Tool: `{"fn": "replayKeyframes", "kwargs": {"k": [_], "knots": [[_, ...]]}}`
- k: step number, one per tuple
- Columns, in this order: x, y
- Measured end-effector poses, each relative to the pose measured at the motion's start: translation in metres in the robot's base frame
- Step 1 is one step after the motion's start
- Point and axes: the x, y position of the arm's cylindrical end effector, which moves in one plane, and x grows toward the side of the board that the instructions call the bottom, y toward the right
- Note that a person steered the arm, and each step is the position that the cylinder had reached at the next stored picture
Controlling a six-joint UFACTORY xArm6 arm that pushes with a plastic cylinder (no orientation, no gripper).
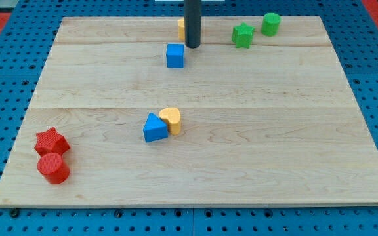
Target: Slide yellow heart closer to yellow hexagon
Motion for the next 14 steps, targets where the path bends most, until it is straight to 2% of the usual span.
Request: {"fn": "replayKeyframes", "kwargs": {"k": [1,3,4,5,6,8,9,10,12,14], "knots": [[-0.025,0.021],[-0.021,0.003],[0.062,0.066],[0.156,0.092],[0.208,0.051],[0.226,0.0],[0.198,-0.055],[0.176,-0.086],[0.226,-0.105],[0.105,-0.105]]}}
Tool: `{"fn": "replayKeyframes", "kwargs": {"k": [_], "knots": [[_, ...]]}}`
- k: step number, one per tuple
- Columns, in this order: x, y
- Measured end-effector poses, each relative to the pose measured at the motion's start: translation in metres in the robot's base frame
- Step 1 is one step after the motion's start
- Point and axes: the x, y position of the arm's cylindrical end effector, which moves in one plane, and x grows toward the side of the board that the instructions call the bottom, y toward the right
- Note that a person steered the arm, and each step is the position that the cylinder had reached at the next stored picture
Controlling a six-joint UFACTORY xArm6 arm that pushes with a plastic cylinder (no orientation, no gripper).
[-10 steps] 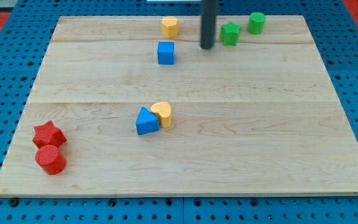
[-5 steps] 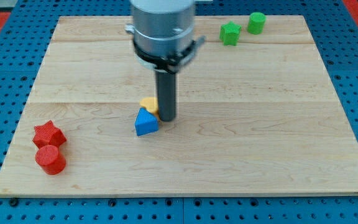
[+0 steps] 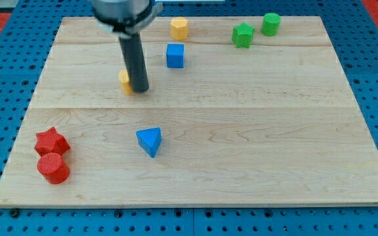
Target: Slide yellow heart closer to yellow hexagon
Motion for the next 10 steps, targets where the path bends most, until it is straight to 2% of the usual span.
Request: {"fn": "replayKeyframes", "kwargs": {"k": [1,2,3,6,7,9,10], "knots": [[-0.045,0.006],[-0.017,0.024],[0.001,0.017],[0.021,-0.02],[-0.012,-0.038],[-0.103,-0.015],[-0.115,-0.02]]}}
